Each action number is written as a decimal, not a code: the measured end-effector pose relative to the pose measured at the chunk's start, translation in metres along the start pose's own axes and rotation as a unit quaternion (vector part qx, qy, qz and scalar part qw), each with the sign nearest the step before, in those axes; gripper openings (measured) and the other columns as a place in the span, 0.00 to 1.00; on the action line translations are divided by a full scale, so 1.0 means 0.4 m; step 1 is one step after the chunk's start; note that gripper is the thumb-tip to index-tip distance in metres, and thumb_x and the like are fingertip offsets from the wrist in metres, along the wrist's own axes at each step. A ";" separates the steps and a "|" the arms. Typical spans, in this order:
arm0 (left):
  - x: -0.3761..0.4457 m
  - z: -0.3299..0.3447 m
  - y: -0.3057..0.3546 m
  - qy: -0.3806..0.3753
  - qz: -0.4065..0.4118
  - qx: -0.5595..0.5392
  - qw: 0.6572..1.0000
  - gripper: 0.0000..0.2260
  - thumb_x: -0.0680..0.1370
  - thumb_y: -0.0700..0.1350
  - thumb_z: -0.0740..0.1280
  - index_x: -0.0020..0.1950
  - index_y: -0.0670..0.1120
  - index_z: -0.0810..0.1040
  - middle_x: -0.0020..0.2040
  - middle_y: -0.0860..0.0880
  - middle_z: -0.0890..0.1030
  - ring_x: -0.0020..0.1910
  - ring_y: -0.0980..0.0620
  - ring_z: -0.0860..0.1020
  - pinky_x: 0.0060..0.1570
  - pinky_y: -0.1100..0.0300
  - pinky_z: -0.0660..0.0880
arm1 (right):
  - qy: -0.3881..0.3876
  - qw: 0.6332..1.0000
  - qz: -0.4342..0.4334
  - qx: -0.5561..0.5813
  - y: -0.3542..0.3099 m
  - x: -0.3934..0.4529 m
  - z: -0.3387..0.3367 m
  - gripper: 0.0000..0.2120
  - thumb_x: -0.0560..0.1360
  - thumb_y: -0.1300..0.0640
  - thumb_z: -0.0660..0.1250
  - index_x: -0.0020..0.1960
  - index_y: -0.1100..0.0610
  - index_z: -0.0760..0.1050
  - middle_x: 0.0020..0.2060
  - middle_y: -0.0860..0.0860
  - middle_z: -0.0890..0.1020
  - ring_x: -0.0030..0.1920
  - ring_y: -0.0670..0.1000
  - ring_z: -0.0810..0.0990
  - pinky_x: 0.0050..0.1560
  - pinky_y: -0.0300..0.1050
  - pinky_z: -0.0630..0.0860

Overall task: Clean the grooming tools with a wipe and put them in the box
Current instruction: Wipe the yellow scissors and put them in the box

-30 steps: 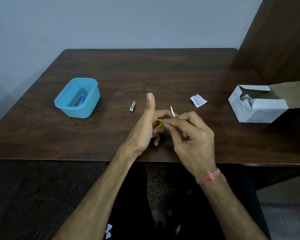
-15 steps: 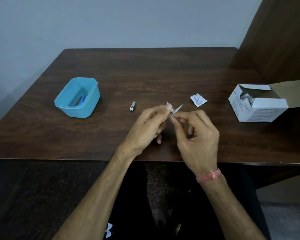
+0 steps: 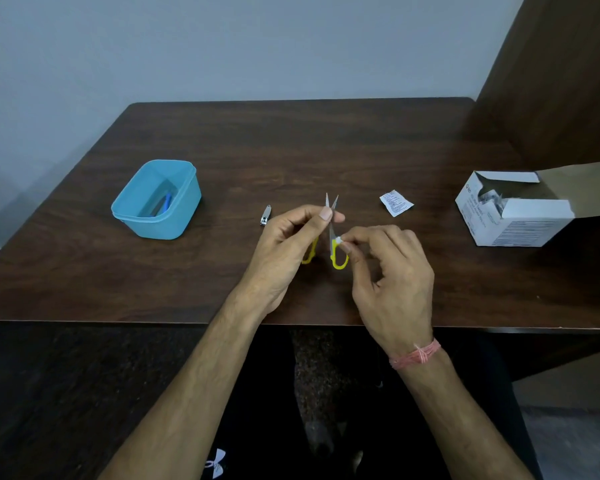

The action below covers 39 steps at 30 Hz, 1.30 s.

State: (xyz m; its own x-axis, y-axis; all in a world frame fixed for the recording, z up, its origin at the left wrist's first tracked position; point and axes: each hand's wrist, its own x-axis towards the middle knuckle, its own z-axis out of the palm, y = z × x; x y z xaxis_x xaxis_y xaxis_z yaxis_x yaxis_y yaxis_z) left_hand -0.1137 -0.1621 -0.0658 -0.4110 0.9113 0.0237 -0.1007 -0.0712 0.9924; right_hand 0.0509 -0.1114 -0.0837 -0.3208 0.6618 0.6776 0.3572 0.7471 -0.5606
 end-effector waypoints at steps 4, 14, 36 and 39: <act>0.001 0.003 0.002 -0.011 0.003 0.000 1.000 0.11 0.89 0.46 0.67 0.60 0.40 0.87 0.46 0.45 0.86 0.48 0.46 0.84 0.54 0.51 0.80 | -0.001 0.999 0.039 -0.004 0.006 0.021 -0.008 0.04 0.84 0.60 0.73 0.56 0.51 0.83 0.49 0.42 0.85 0.47 0.51 0.79 0.48 0.53 0.79; 0.010 -0.001 -0.014 0.001 0.011 0.011 1.000 0.08 0.86 0.46 0.72 0.61 0.44 0.88 0.48 0.53 0.88 0.50 0.51 0.85 0.58 0.46 0.85 | -0.127 0.980 0.117 0.099 0.012 0.017 -0.053 0.05 0.86 0.57 0.70 0.56 0.47 0.77 0.43 0.43 0.85 0.40 0.50 0.83 0.40 0.45 0.75; 0.015 0.000 -0.028 0.013 0.022 0.012 1.000 0.07 0.83 0.42 0.76 0.56 0.38 0.89 0.50 0.37 0.90 0.46 0.46 0.88 0.52 0.51 0.87 | -0.075 0.992 -0.083 -0.059 0.025 0.015 -0.019 0.04 0.83 0.58 0.75 0.55 0.52 0.88 0.50 0.45 0.85 0.48 0.53 0.79 0.41 0.53 0.81; 0.018 0.000 -0.025 0.022 0.027 0.016 0.999 0.07 0.83 0.41 0.76 0.57 0.38 0.89 0.49 0.37 0.90 0.45 0.46 0.87 0.49 0.52 0.87 | -0.089 0.991 -0.088 -0.057 0.021 0.016 -0.022 0.05 0.83 0.58 0.75 0.55 0.51 0.88 0.50 0.44 0.85 0.48 0.52 0.79 0.41 0.53 0.81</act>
State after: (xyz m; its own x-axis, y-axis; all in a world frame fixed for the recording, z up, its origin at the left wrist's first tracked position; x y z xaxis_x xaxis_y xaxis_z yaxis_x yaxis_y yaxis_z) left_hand -0.1156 -0.1549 -0.0757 -0.4550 0.8876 0.0718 -0.0486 -0.1053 0.9932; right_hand 0.0595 -0.1015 -0.0798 -0.5327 0.5299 0.6599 0.3747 0.8468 -0.3774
